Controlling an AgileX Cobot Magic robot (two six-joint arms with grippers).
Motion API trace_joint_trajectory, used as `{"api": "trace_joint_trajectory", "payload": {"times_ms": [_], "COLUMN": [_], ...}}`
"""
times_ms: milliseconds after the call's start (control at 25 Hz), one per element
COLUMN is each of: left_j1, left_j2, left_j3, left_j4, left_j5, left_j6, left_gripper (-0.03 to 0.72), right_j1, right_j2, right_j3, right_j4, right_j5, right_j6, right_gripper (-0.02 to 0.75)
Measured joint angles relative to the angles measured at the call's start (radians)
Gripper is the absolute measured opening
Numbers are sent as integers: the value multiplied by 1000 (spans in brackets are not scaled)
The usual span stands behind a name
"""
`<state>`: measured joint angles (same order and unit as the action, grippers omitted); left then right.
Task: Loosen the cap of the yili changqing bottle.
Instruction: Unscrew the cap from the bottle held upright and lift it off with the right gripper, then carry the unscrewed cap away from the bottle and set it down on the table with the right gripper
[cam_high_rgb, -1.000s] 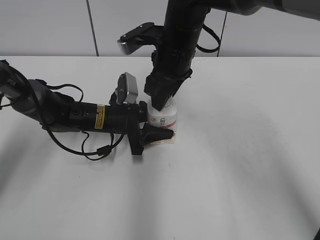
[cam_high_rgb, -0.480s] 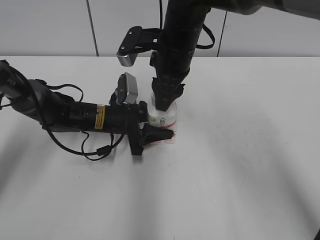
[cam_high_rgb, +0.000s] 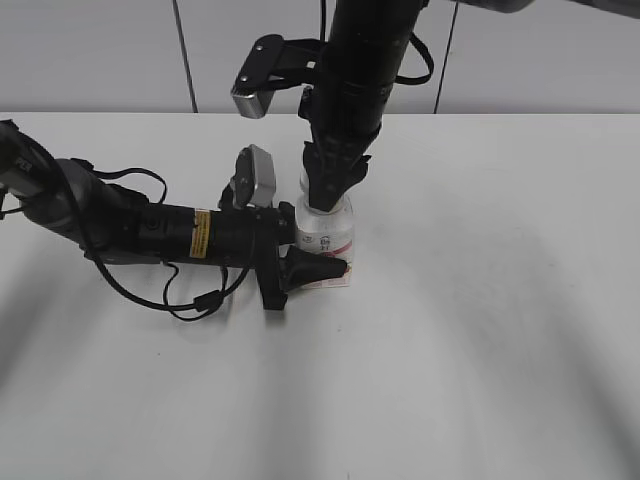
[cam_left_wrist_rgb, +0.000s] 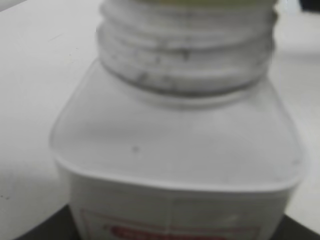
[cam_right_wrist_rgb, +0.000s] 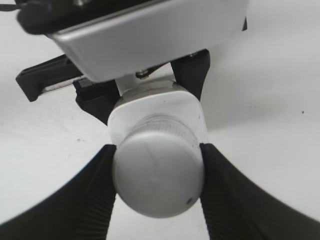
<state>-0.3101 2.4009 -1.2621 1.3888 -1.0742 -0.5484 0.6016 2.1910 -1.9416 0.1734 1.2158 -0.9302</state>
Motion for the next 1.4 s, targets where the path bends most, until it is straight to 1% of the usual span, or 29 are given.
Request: {"api": "trace_joint_trajectory", "payload": {"times_ms": [320, 480, 600, 680, 840, 960, 1160, 1400], "left_j1": [0, 0, 0, 0, 0, 0, 0, 0], "left_j2": [0, 0, 0, 0, 0, 0, 0, 0], "left_j3": [0, 0, 0, 0, 0, 0, 0, 0], "left_j4": [-1, -1, -1, -1, -1, -1, -1, -1], "left_j5": [1, 1, 1, 1, 1, 2, 3, 4], "left_j6": [-1, -1, -1, -1, -1, -1, -1, -1], "left_gripper": [373, 373, 373, 373, 373, 373, 373, 373], "right_j1": [0, 0, 0, 0, -5, -30, -112, -217], "right_j2": [-21, -60, -89, -102, -113, -113, -114, -114], "right_j3": [0, 0, 0, 0, 0, 0, 11, 132], "right_j4": [0, -4, -28, -72, -173, -158, -58, -39], "right_j5": [1, 2, 2, 2, 3, 3, 3, -9], "right_j6": [0, 49, 116, 183, 400, 499, 596, 660], "right_gripper": [395, 395, 395, 395, 393, 392, 393, 392]}}
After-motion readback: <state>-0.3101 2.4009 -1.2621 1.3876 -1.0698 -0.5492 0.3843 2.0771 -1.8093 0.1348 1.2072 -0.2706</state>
